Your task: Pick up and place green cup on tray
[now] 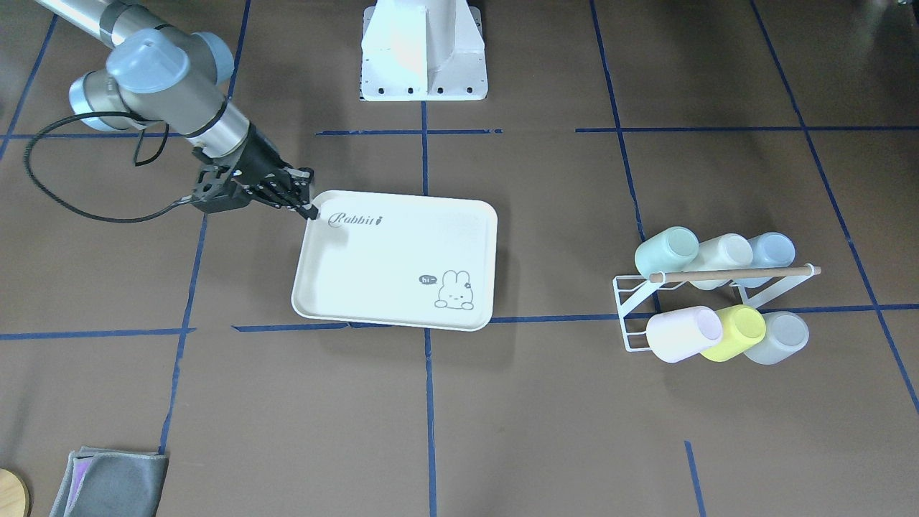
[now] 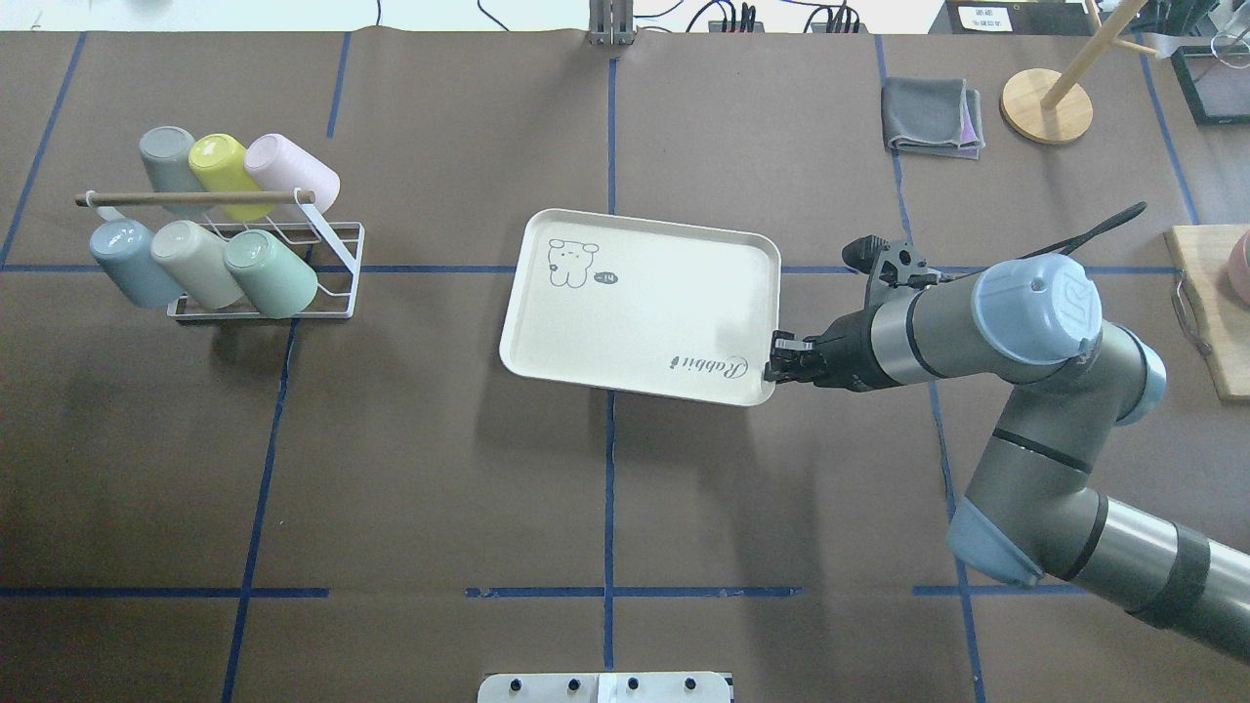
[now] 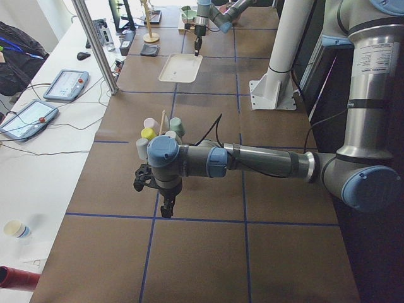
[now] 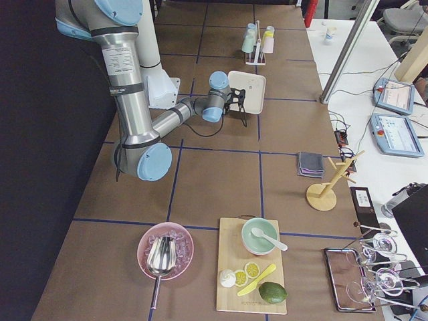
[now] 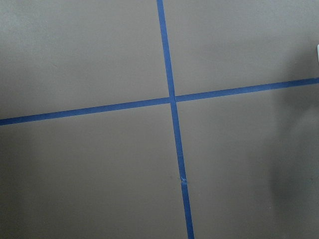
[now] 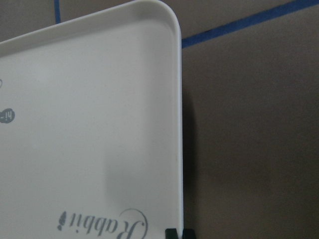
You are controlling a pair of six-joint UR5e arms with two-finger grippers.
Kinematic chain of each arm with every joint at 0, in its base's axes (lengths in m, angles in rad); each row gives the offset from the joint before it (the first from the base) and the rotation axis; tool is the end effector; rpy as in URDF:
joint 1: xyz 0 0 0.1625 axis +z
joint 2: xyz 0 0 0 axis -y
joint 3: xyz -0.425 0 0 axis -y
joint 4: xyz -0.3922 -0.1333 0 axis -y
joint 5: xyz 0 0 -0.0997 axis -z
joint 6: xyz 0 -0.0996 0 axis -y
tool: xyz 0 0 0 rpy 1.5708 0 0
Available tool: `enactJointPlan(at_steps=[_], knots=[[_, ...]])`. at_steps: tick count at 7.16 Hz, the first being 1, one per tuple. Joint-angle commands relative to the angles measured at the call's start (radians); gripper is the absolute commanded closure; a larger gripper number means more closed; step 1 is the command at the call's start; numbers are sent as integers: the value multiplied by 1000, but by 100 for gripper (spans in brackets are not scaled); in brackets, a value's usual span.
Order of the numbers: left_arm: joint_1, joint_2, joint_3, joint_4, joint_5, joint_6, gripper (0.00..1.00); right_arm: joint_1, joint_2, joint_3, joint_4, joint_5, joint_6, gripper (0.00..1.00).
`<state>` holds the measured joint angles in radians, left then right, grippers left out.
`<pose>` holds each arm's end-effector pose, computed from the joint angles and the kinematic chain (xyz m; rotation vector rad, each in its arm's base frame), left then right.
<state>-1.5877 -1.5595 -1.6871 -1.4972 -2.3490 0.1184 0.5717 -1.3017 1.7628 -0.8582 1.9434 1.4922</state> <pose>-0.0716 -0.4860 0.6141 0.0824 0.7747 0.1085 -0.4423 -0.3999 0.3416 0.0590 -1.2035 0.2136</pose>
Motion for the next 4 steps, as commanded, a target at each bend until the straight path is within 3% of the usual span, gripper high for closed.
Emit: enactJointPlan(at_steps=[1,4], knots=[[0,-1,1,0,1,0,0,-50,9,1,-16,-27,2,100],[0,-1,1,-2,-1,0,0,-68,6,1,-16,-24,0,100]])
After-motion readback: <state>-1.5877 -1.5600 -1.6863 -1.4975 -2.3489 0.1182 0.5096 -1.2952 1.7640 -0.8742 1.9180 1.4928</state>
